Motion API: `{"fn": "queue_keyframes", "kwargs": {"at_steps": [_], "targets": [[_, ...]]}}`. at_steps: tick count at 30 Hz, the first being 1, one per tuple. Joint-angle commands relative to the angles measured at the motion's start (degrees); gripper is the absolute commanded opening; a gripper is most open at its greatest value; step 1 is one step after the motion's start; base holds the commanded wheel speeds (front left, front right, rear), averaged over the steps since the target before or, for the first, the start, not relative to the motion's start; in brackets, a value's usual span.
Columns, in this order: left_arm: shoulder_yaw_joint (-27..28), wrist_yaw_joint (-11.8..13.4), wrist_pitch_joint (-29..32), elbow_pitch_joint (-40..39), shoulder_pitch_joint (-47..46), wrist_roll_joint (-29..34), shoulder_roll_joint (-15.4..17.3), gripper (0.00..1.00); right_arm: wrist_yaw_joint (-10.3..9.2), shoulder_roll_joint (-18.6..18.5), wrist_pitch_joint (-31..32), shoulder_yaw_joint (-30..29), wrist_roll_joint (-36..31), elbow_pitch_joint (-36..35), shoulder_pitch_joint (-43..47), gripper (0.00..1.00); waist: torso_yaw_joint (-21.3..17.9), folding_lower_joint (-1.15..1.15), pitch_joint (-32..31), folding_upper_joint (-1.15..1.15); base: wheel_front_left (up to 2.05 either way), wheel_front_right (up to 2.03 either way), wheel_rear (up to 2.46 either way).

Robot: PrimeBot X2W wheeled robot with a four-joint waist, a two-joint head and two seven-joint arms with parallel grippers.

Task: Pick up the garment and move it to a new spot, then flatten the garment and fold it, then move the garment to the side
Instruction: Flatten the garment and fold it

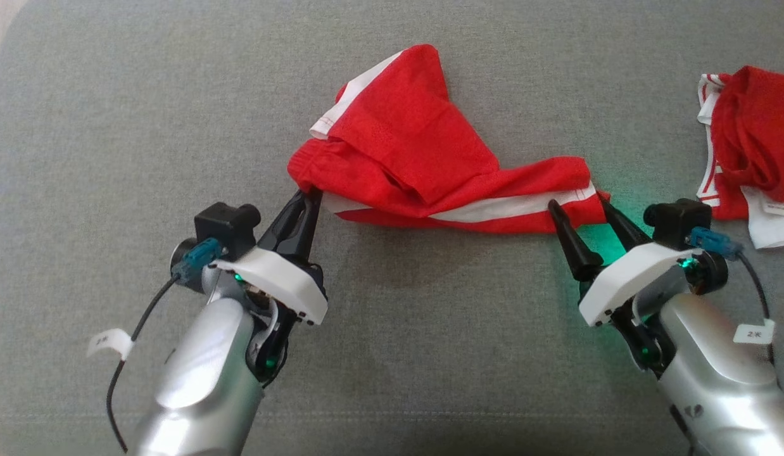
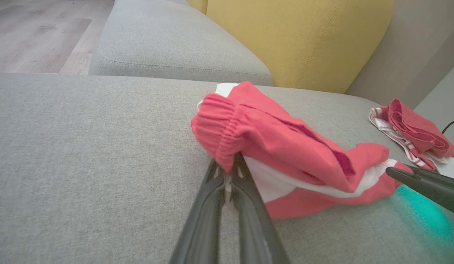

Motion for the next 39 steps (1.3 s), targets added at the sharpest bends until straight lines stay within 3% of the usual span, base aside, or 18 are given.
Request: {"fn": "queue_keyframes", "kwargs": {"at_steps": [1,19,20,22,31,39], "targets": [[2.04,0.08,-0.71,-1.32,-1.10,0.67,0.76,0.00,-0.04,-0.72,-0.91,1.32,0.71,-1.36,-1.09,1.00,0.00,0.00,0.01,0.00,0.00,0.00,0.00],[1.82,0.03,-0.71,0.38,-1.00,0.77,0.54,0.00,-0.04,-1.97,-5.71,6.08,3.73,2.28,-3.86,0.99,0.05,0.00,-0.94,0.00,0.00,0.00,0.00],[1.82,0.03,-0.71,0.41,-0.97,0.77,0.54,0.00,-0.04,-1.95,-5.78,6.29,3.83,2.55,-3.95,0.54,0.04,0.00,-1.03,0.00,0.00,0.00,0.00],[1.81,0.02,-0.71,0.49,-0.88,0.77,0.52,0.00,-0.04,-2.08,-6.24,6.47,3.58,3.17,-4.23,0.00,0.00,0.00,-1.25,0.00,0.00,0.00,0.00],[2.06,0.01,-0.71,0.62,-0.36,0.54,0.62,0.00,-0.04,-3.21,-8.55,4.82,1.52,3.95,-4.44,0.00,-0.46,0.00,-2.87,0.00,0.00,0.00,0.00],[1.83,0.00,-0.17,-1.81,-1.15,-1.04,1.77,0.00,-0.04,-5.46,-9.31,-2.23,-5.72,-2.93,-3.30,0.00,-1.32,0.00,-5.52,0.00,0.00,0.00,0.00]]}}
